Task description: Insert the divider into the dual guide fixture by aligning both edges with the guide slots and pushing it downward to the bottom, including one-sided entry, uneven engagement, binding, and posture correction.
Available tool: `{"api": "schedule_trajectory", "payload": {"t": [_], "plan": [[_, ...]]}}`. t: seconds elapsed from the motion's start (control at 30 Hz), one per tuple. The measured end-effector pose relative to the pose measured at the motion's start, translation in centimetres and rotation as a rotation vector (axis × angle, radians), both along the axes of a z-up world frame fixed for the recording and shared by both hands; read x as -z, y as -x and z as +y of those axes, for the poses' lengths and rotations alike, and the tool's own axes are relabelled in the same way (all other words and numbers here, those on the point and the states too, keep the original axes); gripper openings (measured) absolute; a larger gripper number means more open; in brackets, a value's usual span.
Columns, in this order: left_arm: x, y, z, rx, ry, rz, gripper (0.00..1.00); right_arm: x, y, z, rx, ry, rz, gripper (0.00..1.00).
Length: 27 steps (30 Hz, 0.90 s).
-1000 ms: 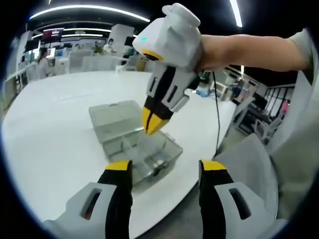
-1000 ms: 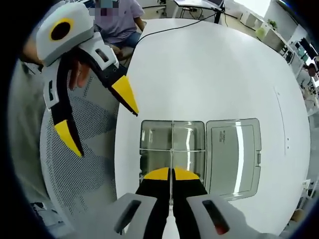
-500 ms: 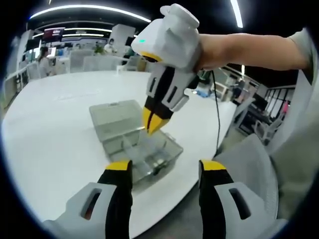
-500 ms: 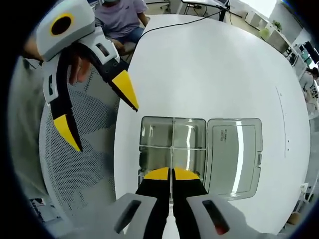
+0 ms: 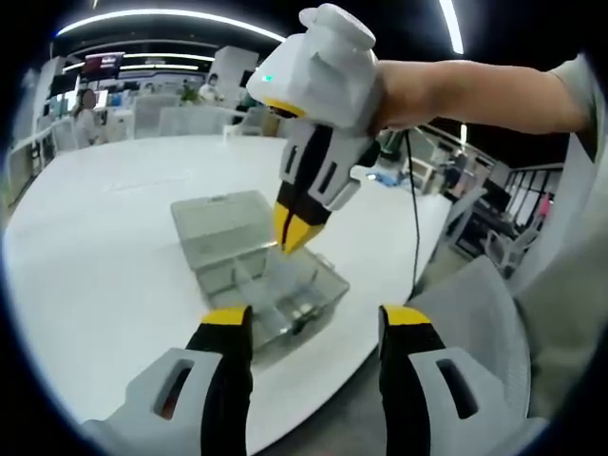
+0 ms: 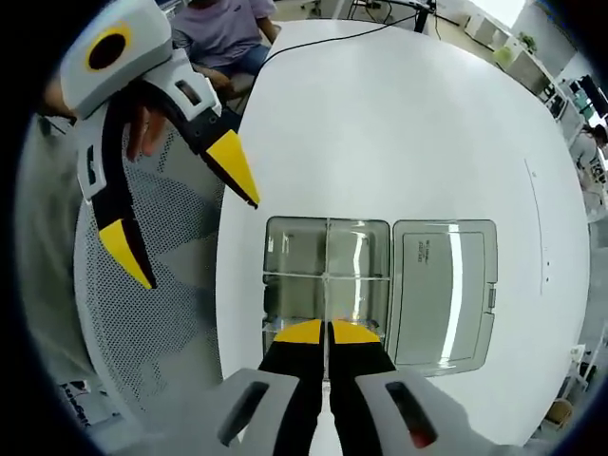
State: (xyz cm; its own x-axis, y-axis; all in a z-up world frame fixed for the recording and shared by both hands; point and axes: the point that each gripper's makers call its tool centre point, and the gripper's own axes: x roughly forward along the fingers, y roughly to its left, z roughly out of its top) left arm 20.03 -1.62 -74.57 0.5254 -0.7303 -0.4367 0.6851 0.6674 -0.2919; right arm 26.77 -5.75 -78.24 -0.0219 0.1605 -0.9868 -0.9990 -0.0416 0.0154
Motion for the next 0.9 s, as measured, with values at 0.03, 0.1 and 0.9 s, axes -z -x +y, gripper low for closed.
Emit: {"api": "schedule_trajectory", "payload": {"t": [0.03, 0.1, 0.9], "plan": [[0.03, -0.01, 0.01, 0.000, 0.000, 0.000, 0.50, 0.00, 0.03, 0.01, -0.004, 0.002, -0.002, 0.00], [0.14, -0.08, 0.08, -0.001, 0.003, 0.000, 0.50, 0.05, 0.15, 0.09, -0.019, 0.006, -0.001, 0.00], [-0.05, 0.04, 0.28, -0.008, 0.001, 0.001, 0.50, 0.63, -0.04, 0.22, -0.031, 0.088, -0.009, 0.00]]}}
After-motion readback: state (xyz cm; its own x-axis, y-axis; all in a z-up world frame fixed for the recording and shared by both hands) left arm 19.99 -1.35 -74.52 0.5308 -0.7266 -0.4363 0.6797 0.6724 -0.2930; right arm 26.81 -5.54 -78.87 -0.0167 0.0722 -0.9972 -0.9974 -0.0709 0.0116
